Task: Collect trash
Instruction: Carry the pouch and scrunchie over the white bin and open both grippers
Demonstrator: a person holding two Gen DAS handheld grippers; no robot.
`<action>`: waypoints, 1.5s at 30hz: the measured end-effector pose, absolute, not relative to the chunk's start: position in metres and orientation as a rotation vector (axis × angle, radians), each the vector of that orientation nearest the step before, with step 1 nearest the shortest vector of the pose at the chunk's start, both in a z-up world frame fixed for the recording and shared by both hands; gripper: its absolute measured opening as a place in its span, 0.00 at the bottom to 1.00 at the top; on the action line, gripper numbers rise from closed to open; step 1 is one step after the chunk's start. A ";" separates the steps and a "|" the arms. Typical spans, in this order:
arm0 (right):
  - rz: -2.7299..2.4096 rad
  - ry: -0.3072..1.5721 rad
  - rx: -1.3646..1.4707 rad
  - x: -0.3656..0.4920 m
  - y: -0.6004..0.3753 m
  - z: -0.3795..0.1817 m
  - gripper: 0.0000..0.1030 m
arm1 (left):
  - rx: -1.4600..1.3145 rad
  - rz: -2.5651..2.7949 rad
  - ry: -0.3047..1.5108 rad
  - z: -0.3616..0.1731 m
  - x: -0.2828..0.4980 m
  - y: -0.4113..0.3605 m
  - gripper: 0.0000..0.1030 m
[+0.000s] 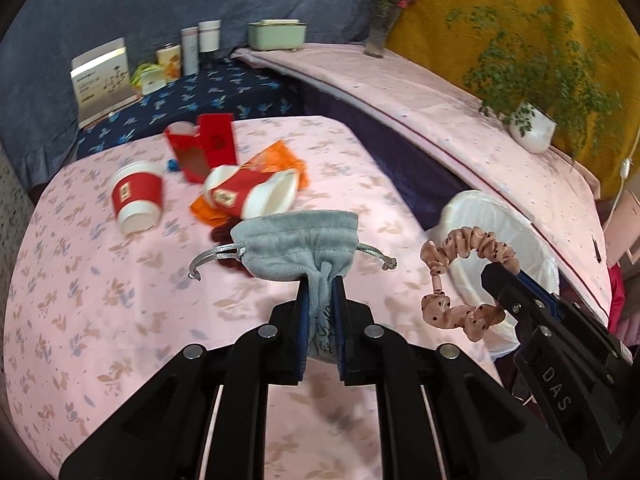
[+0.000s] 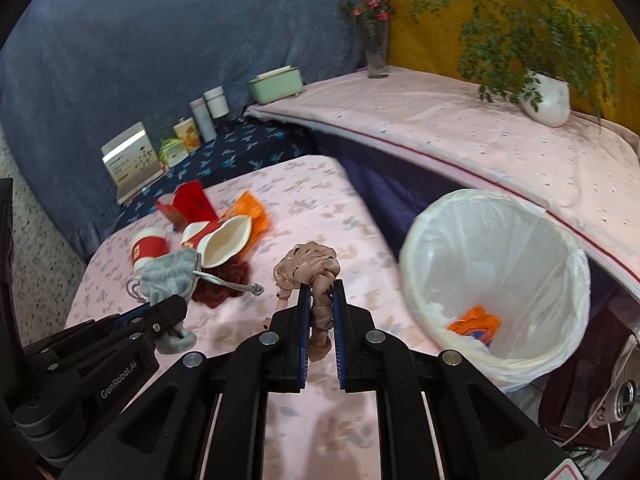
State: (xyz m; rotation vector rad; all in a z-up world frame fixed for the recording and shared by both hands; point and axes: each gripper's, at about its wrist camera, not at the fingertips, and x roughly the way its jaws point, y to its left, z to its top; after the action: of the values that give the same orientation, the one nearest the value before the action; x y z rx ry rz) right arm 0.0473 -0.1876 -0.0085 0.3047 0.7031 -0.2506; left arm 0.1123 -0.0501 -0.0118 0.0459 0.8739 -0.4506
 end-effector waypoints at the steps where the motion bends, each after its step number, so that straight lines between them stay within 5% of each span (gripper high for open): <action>1: -0.263 0.696 0.312 0.044 -0.195 -0.007 0.10 | 0.054 -0.462 0.871 -0.010 0.111 -0.057 0.10; 24: -0.543 0.629 0.444 -0.021 -0.353 -0.012 0.10 | 0.221 -0.745 0.854 -0.007 0.084 -0.236 0.11; 30: -0.565 0.636 0.461 -0.018 -0.370 -0.019 0.11 | 0.233 -0.730 0.849 -0.009 0.089 -0.253 0.34; 41: -0.547 0.659 0.458 0.002 -0.369 -0.028 0.15 | 0.208 -0.670 0.864 -0.015 0.106 -0.239 0.43; 45: -0.539 0.655 0.451 0.008 -0.363 -0.026 0.21 | 0.192 -0.631 0.852 -0.013 0.111 -0.227 0.56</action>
State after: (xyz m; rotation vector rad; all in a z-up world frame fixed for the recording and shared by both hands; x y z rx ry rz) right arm 0.0082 -0.3631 -0.0259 0.4509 0.6547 -0.5395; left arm 0.1108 -0.2268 -0.0132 0.1917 0.8522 -0.6311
